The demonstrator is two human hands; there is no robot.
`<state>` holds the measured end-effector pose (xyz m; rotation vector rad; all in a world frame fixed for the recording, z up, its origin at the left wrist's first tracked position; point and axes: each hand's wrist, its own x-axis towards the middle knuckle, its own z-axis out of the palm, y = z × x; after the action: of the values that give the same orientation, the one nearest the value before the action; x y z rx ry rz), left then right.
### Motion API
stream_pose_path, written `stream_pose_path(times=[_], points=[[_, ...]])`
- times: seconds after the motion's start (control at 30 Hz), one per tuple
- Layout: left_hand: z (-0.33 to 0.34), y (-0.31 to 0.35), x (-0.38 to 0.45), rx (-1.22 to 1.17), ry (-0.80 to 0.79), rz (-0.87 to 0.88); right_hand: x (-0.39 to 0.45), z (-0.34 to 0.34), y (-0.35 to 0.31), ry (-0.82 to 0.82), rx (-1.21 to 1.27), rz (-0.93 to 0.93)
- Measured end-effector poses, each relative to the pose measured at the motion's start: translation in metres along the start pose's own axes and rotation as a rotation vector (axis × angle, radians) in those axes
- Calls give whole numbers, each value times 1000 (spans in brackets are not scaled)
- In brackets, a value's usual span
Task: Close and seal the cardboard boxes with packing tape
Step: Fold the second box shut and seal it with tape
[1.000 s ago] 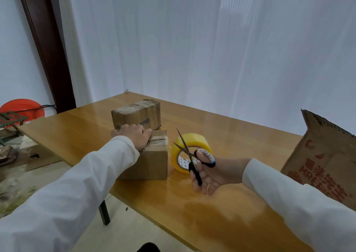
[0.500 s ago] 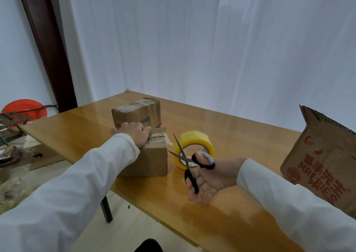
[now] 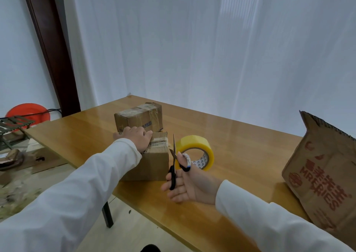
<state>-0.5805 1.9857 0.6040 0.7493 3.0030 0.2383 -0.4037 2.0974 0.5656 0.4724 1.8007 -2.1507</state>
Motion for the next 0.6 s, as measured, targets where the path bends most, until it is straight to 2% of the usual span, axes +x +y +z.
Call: stream_pose_path(times=[0.2, 0.27, 0.4, 0.5, 0.6], points=[[1, 0, 0, -12, 10, 2, -1, 10, 14, 199, 97, -93], [1, -1, -1, -7, 13, 5, -4, 6, 14, 171, 77, -31], [-1, 1, -3, 11, 9, 6, -16, -5, 1, -5, -91, 125], [-4, 2, -5, 27, -21, 4, -28, -17, -12, -8, -202, 124], [-10, 6, -11, 192, 115, 67, -39, -31, -22, 14, -200, 107]])
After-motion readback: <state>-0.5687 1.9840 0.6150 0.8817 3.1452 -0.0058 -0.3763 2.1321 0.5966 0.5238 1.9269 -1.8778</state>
